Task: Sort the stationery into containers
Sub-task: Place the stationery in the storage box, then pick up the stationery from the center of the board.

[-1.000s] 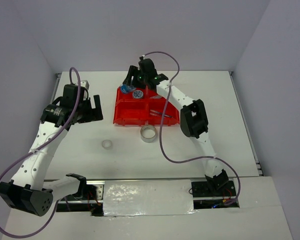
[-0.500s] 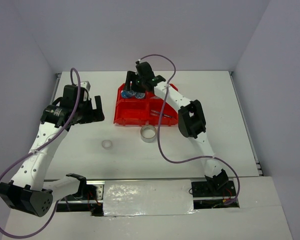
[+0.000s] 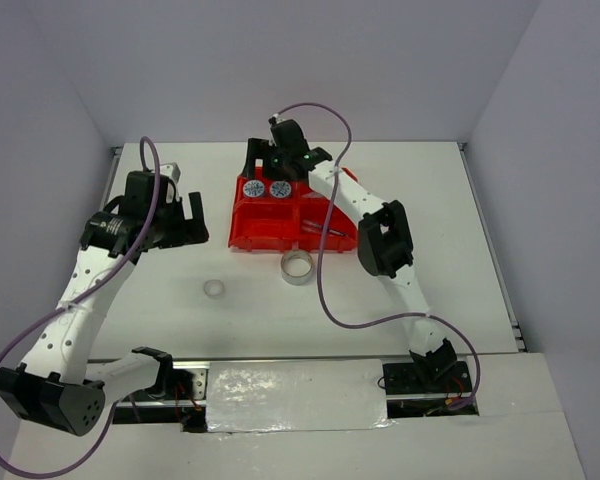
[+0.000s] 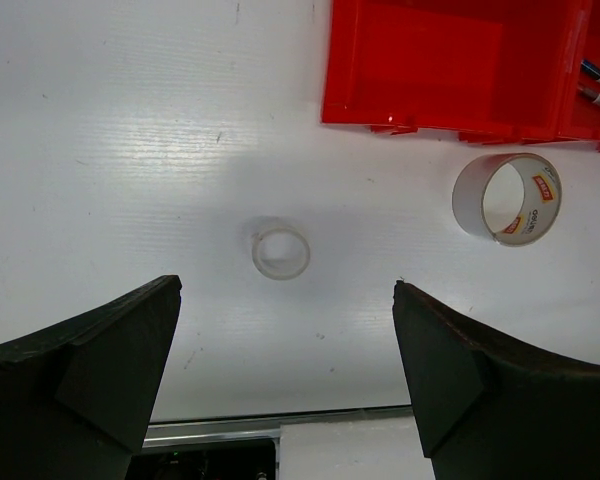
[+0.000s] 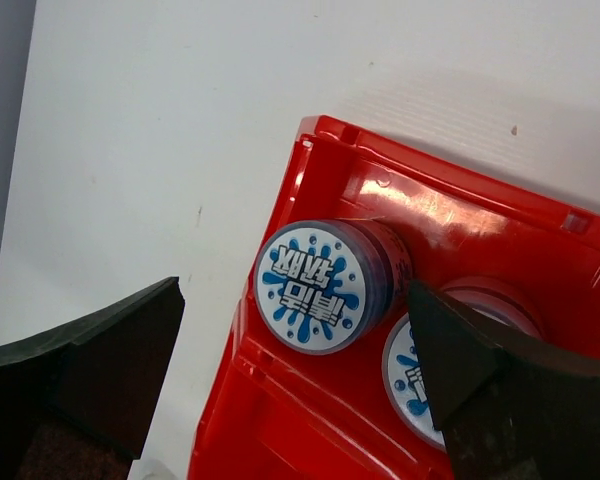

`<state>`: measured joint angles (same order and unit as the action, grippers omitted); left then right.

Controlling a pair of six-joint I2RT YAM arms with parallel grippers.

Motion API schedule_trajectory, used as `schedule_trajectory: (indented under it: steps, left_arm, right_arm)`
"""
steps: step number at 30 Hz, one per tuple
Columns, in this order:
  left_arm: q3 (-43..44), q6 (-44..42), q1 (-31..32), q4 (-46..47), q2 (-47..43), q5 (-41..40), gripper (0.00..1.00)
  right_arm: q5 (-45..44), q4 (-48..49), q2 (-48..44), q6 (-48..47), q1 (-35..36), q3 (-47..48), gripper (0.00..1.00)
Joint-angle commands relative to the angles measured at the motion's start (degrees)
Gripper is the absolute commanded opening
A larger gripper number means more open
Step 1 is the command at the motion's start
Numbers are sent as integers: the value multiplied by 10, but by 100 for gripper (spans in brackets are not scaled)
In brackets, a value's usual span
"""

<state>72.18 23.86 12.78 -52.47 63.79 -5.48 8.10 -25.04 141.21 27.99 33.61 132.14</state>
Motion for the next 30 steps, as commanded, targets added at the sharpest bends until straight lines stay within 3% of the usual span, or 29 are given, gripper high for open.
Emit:
schedule_trajectory:
  steps: [1, 5, 10, 13, 19, 22, 30]
  left_arm:
    - [-5, -11, -4, 10, -13, -7, 99]
    - [-9, 4, -4, 3, 14, -18, 99]
    - [-20, 46, -3, 4, 42, -37, 99]
    - [-46, 74, 1, 9, 61, -38, 99]
    - [-140, 131, 27, 49, 103, -31, 97]
    - [-175, 165, 44, 74, 107, -46, 85]
    - [-207, 188, 46, 114, 159, -75, 73]
  right_arm:
    - [-4, 4, -84, -21, 8, 35, 100]
    - [-35, 5, -191, -58, 22, -19, 100]
    - [-146, -84, -325, -84, 31, -103, 100]
    - [-204, -127, -427, -90, 34, -253, 100]
    - [-142, -88, -651, -84, 34, -534, 100]
    - [-105, -71, -732, -64, 34, -615, 100]
    - [-89, -94, -792, -50, 36, -673, 98]
